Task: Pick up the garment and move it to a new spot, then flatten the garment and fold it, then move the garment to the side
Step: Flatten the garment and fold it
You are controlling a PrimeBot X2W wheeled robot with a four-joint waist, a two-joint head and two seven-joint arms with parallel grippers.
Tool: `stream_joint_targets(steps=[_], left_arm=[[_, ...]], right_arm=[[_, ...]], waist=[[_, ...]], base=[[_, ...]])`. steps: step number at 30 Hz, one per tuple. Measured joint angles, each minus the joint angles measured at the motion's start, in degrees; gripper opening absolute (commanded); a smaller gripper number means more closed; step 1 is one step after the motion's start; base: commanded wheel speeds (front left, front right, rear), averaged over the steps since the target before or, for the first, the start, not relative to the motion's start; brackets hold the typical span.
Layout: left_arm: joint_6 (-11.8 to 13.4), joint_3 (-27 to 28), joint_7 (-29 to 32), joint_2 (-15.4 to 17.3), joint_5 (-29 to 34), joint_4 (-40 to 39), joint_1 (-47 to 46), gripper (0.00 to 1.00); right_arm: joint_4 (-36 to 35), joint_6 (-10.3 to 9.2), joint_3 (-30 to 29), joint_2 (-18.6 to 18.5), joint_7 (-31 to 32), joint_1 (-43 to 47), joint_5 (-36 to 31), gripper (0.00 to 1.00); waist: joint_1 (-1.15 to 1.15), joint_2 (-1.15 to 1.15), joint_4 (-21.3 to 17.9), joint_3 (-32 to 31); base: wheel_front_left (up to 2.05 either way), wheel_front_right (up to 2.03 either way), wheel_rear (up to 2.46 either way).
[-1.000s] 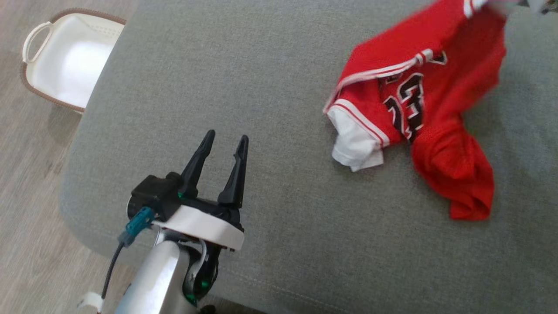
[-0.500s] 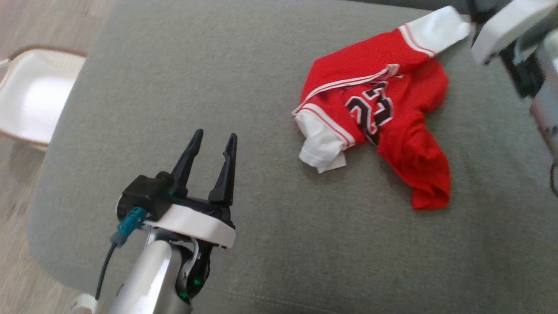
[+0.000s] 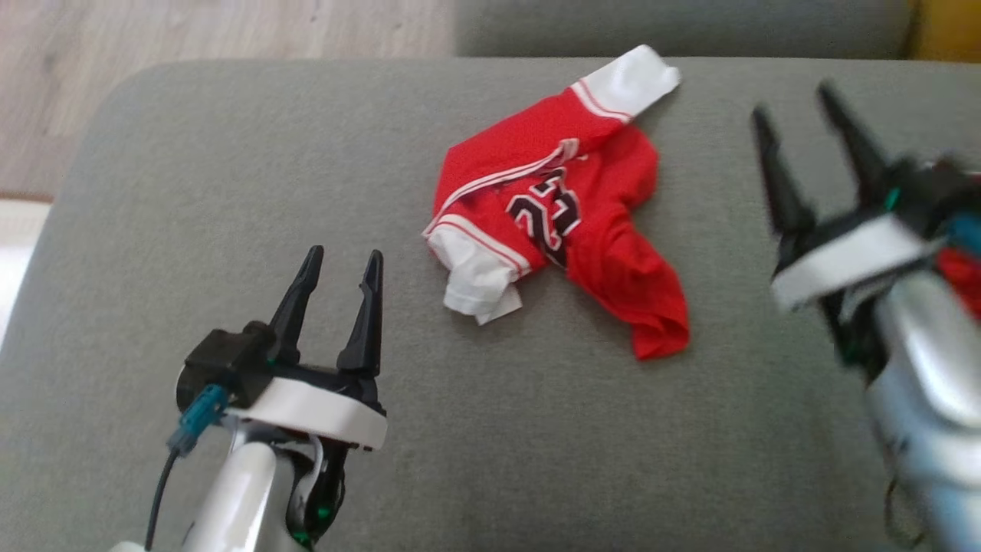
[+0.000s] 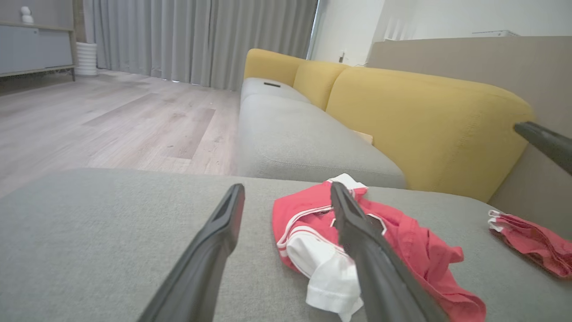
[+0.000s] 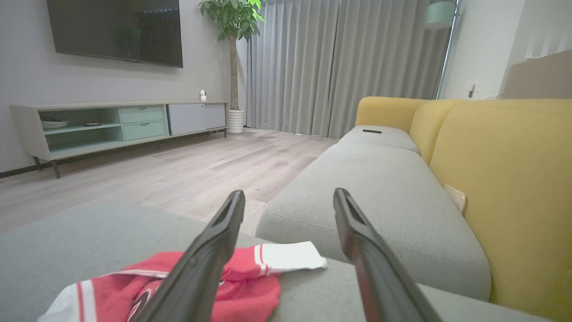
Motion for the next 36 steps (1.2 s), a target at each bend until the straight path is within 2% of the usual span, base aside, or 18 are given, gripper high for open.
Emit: stream_joint_targets(steps=[7,11,14,21,29,36], left_arm=[[-0.16,1.14,0.00,0.01,0.33,-0.20,0.84,1.00],[-0.21,1.13,0.00,0.02,0.33,-0.29,2.28,1.00],[-0.46,1.14,0.00,0.04,0.34,-0.21,2.97,1.00],[-0.69,0.90,0.00,0.03,0.40,-0.16,2.77,1.00],[-0.68,-0.99,0.00,0.01,0.29,0.21,1.63,1.00],[-0.70,-1.57,0.00,0.02,-0.23,1.14,0.29,1.00]], right_arm=[[-9.22,0.00,-10.09,9.14,-0.01,16.17,-6.62,1.00],[-11.32,0.00,-12.77,13.14,-0.01,22.91,-8.67,1.00],[-12.20,0.00,-13.51,14.62,-0.01,25.10,-10.00,1.00],[-11.89,0.00,-9.10,14.67,0.12,24.92,-12.13,1.00],[-4.44,0.00,-0.83,12.67,3.38,20.22,-13.32,1.00],[3.01,0.00,2.19,10.70,3.90,15.55,-15.02,1.00]], waist=[[0.00,0.00,-3.64,-1.81],[0.00,0.00,-4.51,-2.02],[0.00,0.00,-4.69,-1.61],[0.00,0.00,-3.94,-0.12],[0.00,0.00,-0.93,2.11],[0.00,0.00,2.07,3.72]], base=[[0.00,0.00,0.00],[0.00,0.00,0.00],[0.00,0.00,0.00],[0.00,0.00,0.00],[0.00,0.00,0.00],[0.00,0.00,0.00]])
